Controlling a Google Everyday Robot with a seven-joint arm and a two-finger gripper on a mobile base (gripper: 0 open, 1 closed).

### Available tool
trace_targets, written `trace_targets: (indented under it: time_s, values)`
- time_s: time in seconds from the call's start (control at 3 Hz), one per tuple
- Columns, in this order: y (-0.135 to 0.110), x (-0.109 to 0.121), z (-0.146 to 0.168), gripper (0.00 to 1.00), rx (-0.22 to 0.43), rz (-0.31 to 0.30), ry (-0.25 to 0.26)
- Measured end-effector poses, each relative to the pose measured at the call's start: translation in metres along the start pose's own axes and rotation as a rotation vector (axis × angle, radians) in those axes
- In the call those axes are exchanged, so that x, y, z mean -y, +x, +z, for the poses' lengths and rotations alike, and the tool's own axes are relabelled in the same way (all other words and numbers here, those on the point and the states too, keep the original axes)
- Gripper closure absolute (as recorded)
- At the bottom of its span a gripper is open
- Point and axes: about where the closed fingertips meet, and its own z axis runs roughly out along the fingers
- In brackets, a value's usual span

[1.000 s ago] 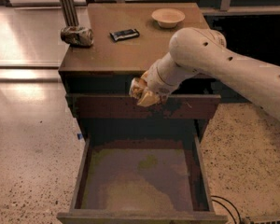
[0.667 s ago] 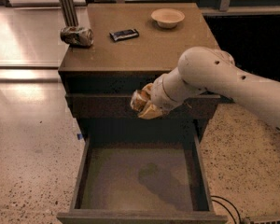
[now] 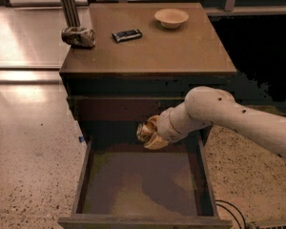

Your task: Place orange can into middle drawer

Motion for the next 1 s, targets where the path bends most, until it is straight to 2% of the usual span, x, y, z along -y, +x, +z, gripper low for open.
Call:
trace_targets:
  time_s: [0.33,0.67,1.0]
  values:
    - [0.034,-0.013,0.037,1.00,-0.016,0.056,-0.049]
    - [0.034,-0.013,0.037,1.00,-0.016,0.056,-0.049]
    - [0.046,-0.024,0.064,1.00,0.037,0.081,-0.087]
